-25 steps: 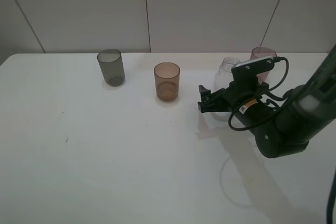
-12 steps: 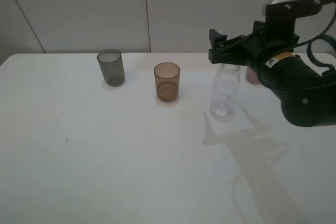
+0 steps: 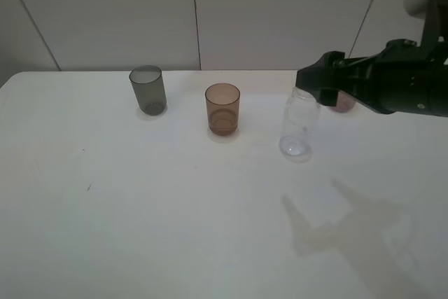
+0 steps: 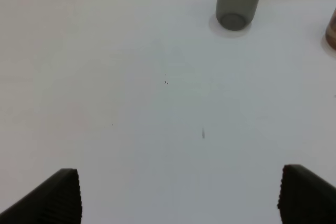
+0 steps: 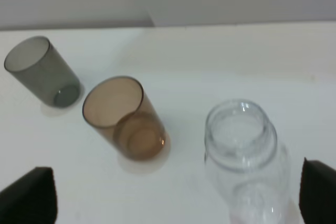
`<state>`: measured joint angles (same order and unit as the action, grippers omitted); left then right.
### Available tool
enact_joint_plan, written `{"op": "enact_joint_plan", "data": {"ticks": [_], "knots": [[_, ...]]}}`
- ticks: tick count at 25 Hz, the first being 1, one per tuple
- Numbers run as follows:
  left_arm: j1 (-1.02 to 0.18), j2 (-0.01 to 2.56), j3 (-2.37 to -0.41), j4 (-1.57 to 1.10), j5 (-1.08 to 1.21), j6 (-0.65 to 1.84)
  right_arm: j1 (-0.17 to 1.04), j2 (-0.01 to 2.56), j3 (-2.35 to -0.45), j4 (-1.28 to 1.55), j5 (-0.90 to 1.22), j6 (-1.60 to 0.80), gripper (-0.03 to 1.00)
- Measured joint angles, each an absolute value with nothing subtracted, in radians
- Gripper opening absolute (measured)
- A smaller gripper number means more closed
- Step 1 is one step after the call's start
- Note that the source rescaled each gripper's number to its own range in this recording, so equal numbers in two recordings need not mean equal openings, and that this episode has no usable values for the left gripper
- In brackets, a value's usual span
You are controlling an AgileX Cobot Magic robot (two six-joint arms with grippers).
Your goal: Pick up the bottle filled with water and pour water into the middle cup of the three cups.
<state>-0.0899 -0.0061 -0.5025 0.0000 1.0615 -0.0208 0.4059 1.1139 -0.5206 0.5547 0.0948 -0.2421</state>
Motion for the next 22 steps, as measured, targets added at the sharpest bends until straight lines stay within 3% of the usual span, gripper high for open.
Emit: {"op": "enact_joint_plan", "data": {"ticks": [11, 22], "knots": [[-0.090, -0.006, -0.503, 0.000, 1.062, -0.021, 0.086, 0.855, -0.610, 0.210, 0.632, -0.025, 1.00], [-0.090, -0.006, -0.503, 0.000, 1.062, -0.021, 0.067, 0.495, -0.698, 0.066, 0.972, -0.010, 1.00]]}}
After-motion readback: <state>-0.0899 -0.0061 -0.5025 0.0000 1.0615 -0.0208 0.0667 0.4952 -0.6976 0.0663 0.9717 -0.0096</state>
